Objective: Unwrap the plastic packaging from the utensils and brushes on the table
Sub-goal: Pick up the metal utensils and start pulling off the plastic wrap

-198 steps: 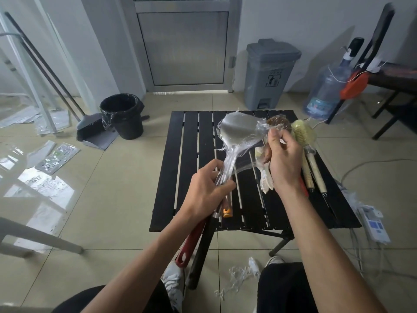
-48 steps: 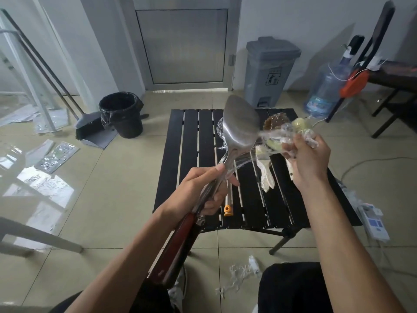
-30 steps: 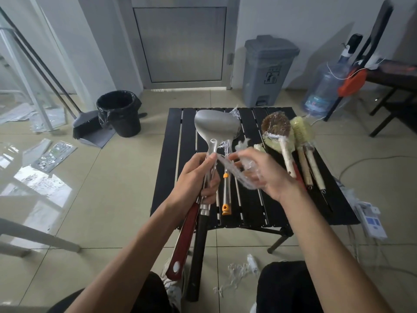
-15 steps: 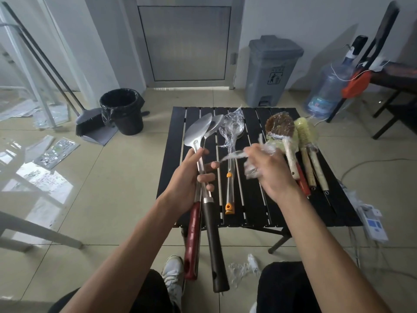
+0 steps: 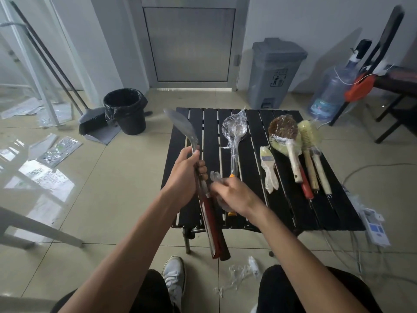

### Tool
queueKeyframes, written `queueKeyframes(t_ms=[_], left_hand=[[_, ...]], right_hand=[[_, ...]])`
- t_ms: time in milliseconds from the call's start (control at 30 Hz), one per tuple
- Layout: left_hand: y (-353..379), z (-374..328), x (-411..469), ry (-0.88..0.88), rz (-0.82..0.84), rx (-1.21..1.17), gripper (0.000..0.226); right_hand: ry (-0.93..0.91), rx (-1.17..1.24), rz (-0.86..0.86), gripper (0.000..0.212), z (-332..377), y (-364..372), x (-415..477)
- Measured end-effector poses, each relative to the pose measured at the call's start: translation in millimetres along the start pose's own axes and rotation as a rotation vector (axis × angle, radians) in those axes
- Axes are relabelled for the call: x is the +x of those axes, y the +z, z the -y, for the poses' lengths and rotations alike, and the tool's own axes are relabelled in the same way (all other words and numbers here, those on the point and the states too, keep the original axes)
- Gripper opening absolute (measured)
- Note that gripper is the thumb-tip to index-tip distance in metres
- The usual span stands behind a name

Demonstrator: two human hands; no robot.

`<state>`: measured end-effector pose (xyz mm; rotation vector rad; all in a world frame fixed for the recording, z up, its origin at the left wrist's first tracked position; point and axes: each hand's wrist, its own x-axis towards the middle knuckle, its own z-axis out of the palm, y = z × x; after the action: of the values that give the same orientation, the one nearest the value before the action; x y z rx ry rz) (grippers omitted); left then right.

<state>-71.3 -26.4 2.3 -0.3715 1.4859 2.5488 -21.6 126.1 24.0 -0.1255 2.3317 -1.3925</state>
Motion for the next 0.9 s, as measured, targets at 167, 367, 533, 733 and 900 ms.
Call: queueKeyframes(t_ms=[167,367,533,733,900], left_hand=[[-10,-2,5,0.042,-0.083,0.086,0.015],[-15,-7,4,0.094,0.001,0.181,0.014],[-22,-6,5,0.016,-0.020,0.277,0.026],[-15,8,-2,-0.049,-0.009,0.400,0.030],[-12,12,0,-0.032,-0.038,0.428,0.026]], right_hand=[[-0.042,-0.474,0.071,0.059,1,22,-8],[-0.037,-0.201,0.058,0.024,-3,34,-7],[0.003,0.052,0.016,0.040,-1,38,1],[0.019,0.173,-0.023,0.016,-3,41,12],[0.067,0.151,-0.046,0.047,-5,44,21]])
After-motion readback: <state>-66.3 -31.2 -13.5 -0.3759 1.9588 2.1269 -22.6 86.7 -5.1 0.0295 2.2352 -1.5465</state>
